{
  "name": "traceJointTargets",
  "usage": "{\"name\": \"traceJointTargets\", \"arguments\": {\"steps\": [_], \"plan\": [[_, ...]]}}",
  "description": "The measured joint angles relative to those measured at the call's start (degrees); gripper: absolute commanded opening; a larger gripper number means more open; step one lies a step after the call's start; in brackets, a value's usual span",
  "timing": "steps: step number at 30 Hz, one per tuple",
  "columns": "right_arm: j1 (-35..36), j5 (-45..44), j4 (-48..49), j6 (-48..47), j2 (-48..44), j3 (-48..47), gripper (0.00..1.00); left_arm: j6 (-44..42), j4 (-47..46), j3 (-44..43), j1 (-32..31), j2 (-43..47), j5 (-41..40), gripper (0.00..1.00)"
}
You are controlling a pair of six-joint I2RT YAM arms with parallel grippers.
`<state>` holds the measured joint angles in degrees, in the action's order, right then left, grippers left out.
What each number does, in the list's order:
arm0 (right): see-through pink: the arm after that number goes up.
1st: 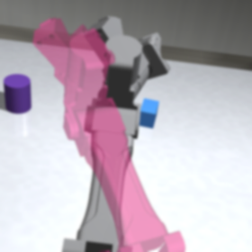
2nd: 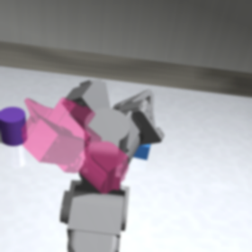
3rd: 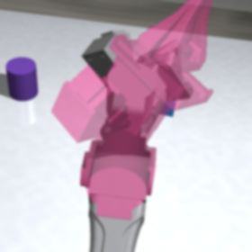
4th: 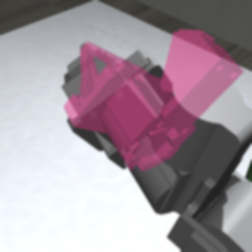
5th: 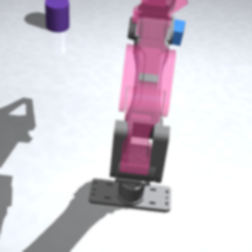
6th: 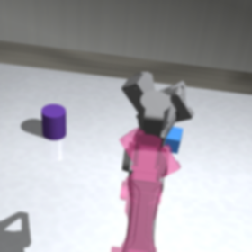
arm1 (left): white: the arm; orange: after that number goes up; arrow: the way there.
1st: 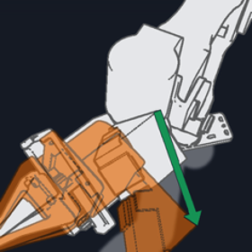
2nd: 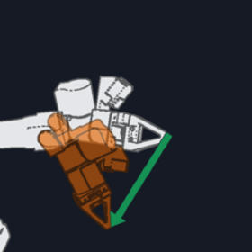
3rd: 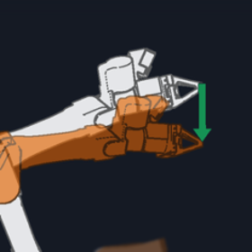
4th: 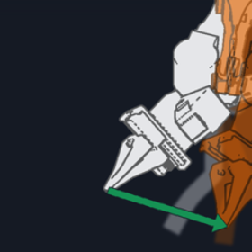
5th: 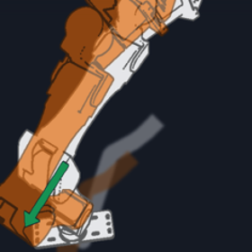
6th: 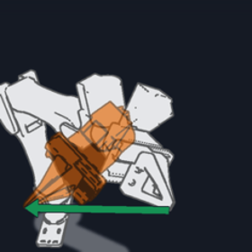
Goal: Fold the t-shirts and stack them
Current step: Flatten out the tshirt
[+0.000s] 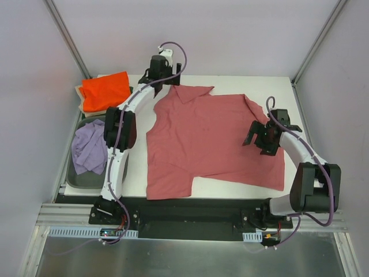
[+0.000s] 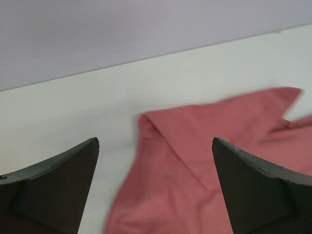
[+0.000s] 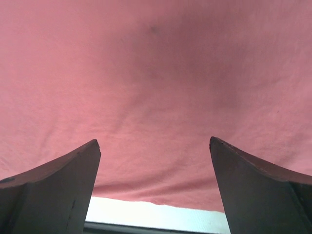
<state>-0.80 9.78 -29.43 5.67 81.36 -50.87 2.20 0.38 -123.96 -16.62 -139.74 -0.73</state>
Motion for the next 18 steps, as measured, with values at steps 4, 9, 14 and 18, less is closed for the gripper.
{"name": "traceJointTargets", "arguments": {"steps": [4,9,14,18], "plan": [[0.4,-1.7,1.7,-2.6,-1.3,-3.7,0.96,2.9,1.3,9.7,-3.8,11.7,1.8,0.99],[1.2,-3.5,1.4,-10.8,7.9,-21.8,0.96,12.6,2.2,29.1,-6.4,28.3,7.5,0.99],[3.3,-6.6,-2.8,-21.6,22.5,-41.7,0.96,19.0,2.8,42.7,-6.3,33.1,10.2,0.99],[4.9,-12.3,-6.6,-31.7,33.9,-52.5,0.96,22.4,5.0,50.2,-6.3,31.4,10.6,0.99]]}}
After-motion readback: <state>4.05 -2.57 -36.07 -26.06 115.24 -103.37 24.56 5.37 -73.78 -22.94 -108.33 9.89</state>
